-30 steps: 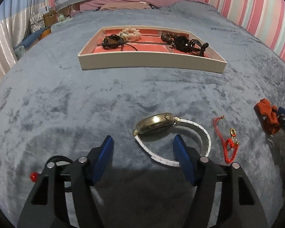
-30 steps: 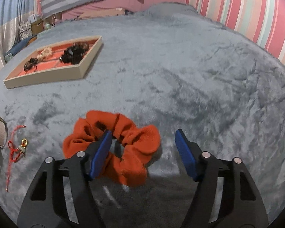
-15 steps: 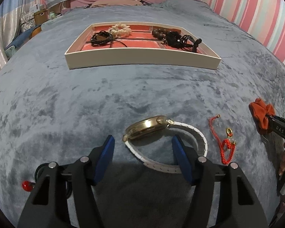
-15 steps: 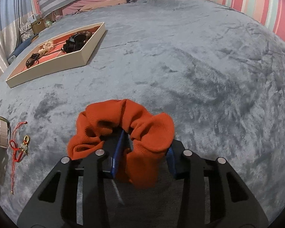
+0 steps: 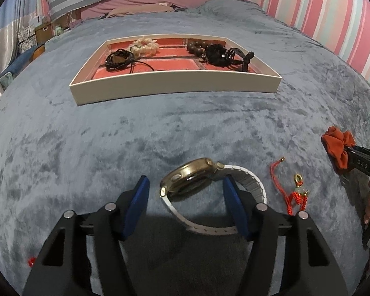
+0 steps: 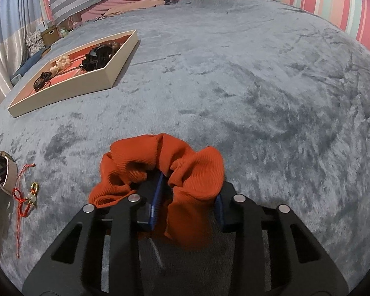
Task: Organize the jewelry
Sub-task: 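Grasp the white-strap gold watch with the left tool while the right tool grasps the orange scrunchie, then carry the watch and orange scrunchie with both tools over the tray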
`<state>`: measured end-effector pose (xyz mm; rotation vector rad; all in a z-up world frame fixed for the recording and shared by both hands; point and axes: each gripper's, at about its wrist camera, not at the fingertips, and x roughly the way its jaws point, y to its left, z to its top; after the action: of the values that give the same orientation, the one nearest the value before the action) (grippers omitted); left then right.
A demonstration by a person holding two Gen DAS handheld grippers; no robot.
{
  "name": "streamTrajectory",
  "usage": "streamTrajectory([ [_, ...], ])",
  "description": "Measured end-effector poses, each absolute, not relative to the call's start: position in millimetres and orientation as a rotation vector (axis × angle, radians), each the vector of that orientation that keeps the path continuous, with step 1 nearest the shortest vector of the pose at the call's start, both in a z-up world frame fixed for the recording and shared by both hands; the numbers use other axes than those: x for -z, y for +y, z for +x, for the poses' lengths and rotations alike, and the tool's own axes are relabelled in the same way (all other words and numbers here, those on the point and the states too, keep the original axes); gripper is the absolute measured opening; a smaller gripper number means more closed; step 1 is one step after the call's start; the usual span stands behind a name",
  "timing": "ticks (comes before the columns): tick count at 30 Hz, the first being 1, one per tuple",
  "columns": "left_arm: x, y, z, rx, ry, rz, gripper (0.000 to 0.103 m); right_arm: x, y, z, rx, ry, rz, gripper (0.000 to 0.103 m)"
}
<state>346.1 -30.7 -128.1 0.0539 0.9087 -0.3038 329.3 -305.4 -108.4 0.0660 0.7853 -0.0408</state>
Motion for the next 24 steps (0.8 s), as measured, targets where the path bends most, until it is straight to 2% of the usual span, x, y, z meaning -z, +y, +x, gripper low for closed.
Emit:
streamTrajectory([
  [2, 127, -31, 346, 0.314, 0.903, 0.055, 0.056, 108, -301, 328, 0.036, 0.784, 0.049, 0.025],
  [3, 127, -32, 345, 0.321, 0.898, 0.060, 0.045, 108, -299, 328, 0.037, 0.783, 0.038, 0.023],
  [4, 127, -32, 344, 0.311, 0.895, 0.071, 0.039, 108, -297, 328, 0.039, 0.780, 0.025, 0.021],
  [6, 127, -32, 343, 0.300, 0.888, 0.075, 0.035, 107, -295, 328, 0.038, 0.776, 0.018, 0.019],
  [11, 125, -28, 342, 0.310, 0.881, 0.052, 0.031, 107, -299, 327, 0.025, 0.779, 0.041, 0.019],
  [24, 120, -28, 335, 0.288, 0.837, 0.061, 0.030, 106, -298, 327, 0.021, 0.773, 0.039, 0.016],
])
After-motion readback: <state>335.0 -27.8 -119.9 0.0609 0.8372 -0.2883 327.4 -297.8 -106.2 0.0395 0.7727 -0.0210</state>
